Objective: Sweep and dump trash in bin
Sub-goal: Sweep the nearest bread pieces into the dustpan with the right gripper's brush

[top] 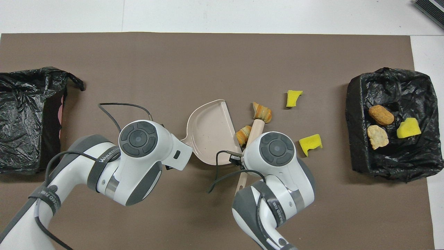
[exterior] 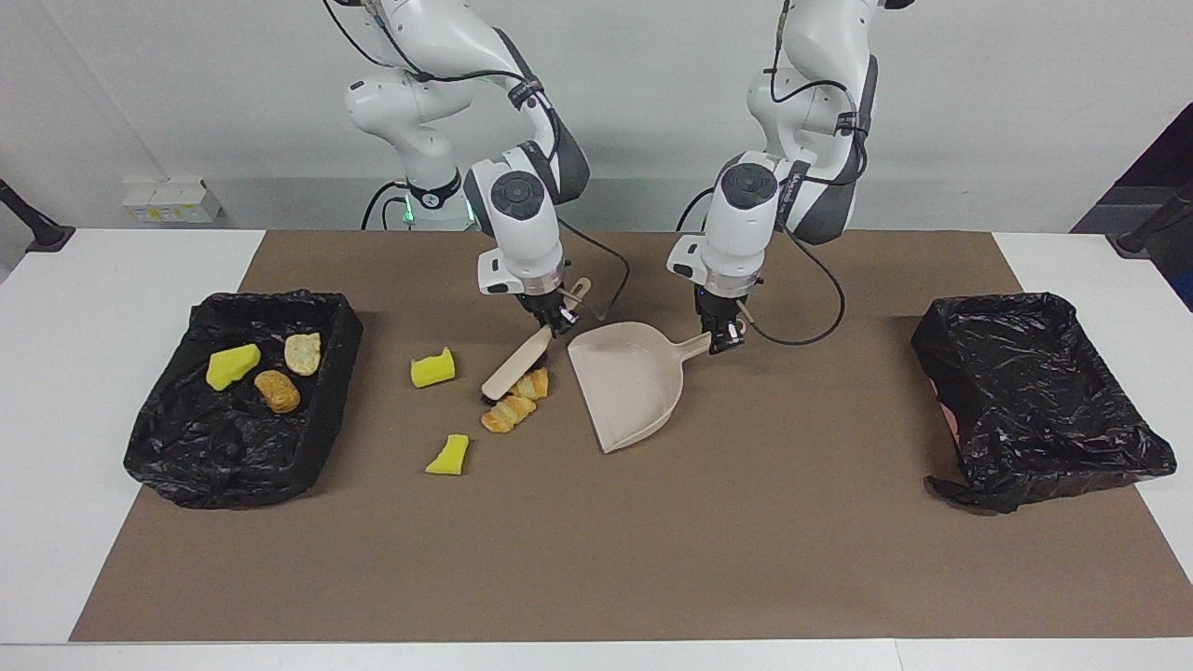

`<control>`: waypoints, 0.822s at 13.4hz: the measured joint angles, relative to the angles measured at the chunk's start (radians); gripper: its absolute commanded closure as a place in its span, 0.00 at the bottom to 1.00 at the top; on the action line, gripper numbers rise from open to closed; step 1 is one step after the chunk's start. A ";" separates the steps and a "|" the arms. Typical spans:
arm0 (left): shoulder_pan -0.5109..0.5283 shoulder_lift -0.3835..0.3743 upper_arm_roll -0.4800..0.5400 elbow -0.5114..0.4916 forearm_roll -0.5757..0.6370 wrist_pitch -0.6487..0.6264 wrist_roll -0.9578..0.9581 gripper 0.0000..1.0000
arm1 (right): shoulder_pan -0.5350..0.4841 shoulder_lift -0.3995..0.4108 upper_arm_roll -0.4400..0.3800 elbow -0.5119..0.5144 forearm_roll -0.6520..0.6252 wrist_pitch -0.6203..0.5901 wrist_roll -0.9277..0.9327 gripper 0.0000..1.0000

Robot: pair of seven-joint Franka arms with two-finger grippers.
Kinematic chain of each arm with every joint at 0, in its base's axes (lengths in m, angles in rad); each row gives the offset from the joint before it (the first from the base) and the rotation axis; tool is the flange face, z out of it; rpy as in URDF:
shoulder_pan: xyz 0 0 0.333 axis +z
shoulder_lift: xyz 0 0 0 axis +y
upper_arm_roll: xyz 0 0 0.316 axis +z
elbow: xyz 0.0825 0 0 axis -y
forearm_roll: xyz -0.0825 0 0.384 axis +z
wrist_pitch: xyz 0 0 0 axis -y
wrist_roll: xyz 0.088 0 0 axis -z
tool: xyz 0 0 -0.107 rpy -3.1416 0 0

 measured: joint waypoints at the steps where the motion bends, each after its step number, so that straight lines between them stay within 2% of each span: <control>1: 0.000 0.000 0.000 0.000 0.000 0.000 -0.003 1.00 | 0.019 0.000 0.001 0.004 0.000 0.000 -0.039 1.00; 7: 0.000 0.000 0.001 -0.001 0.000 0.000 -0.016 1.00 | 0.029 -0.041 -0.005 0.023 0.000 0.001 -0.274 1.00; 11: 0.000 0.000 0.001 -0.001 0.000 0.001 -0.027 1.00 | -0.048 -0.051 -0.017 0.063 -0.015 -0.027 -0.439 1.00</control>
